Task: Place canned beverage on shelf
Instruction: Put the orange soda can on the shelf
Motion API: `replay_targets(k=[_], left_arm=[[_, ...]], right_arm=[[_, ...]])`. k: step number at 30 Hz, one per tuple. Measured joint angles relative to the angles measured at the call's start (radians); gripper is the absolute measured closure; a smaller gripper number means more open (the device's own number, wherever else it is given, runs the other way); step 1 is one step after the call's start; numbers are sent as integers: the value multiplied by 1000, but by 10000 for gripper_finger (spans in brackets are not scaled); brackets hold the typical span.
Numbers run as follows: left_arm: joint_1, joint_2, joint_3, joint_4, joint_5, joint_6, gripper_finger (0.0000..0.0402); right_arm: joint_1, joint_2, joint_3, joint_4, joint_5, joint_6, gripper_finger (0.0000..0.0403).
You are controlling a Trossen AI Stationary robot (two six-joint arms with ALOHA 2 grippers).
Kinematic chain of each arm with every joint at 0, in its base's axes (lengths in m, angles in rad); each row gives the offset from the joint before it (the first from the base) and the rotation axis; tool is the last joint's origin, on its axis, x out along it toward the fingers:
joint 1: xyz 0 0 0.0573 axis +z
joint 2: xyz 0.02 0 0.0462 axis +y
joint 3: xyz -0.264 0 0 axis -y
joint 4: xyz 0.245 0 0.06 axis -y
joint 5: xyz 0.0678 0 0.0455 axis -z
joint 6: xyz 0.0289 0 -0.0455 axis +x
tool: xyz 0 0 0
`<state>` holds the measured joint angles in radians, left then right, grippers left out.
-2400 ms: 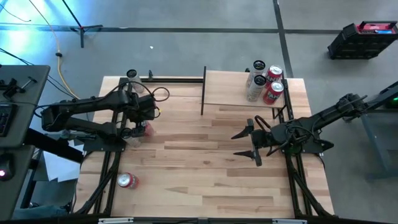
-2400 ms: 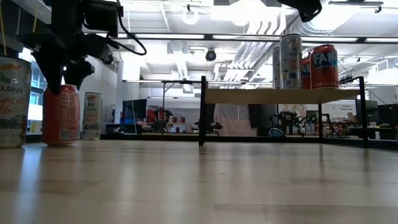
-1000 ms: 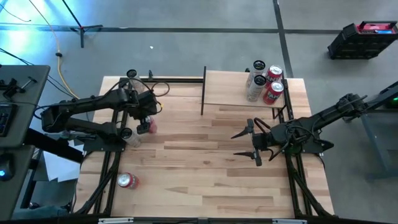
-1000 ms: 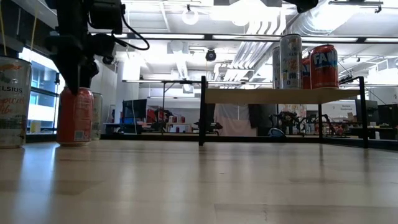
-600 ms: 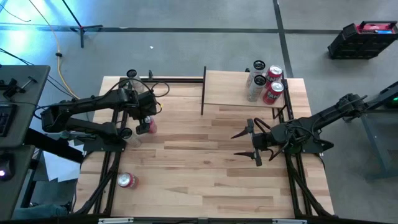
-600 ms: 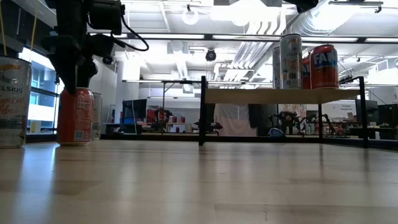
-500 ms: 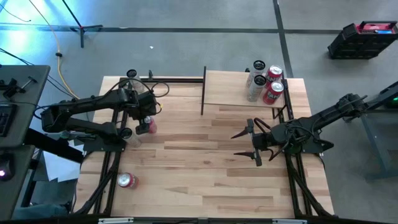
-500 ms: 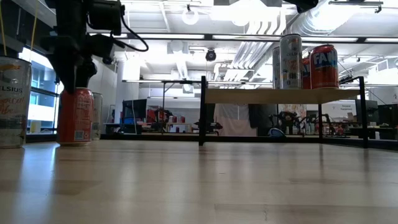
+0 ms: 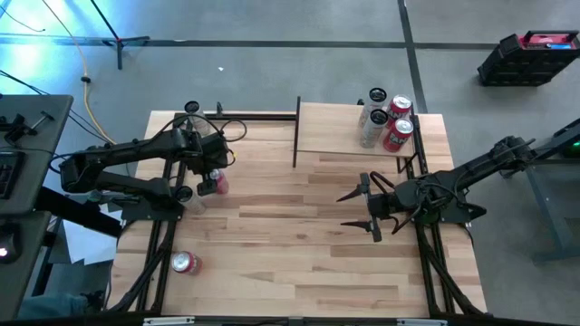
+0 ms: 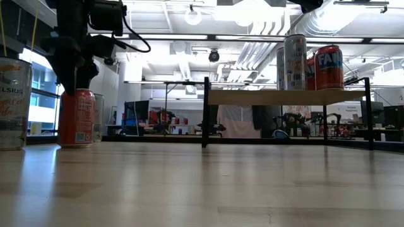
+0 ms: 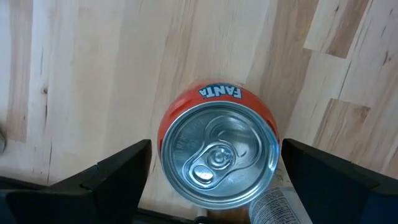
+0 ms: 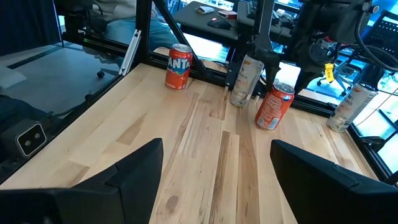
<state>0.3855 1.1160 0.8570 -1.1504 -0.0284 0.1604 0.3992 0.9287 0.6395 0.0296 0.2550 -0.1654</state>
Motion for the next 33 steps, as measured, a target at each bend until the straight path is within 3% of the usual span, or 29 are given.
replay_targets(k=[10, 21, 29, 33], left_arm=[[-23, 1, -83, 52, 2, 27, 50], [-41, 1, -84, 93, 1, 35, 53], [-39, 44, -77, 103, 20, 26, 106], [-40, 63, -74, 109, 20, 26, 113]], right_arm=[[0, 0, 0, 0, 0, 0, 121], [0, 0, 0, 0, 0, 0, 121], [0, 0, 0, -1, 0, 0, 121], [0, 0, 0, -3, 0, 0, 121]])
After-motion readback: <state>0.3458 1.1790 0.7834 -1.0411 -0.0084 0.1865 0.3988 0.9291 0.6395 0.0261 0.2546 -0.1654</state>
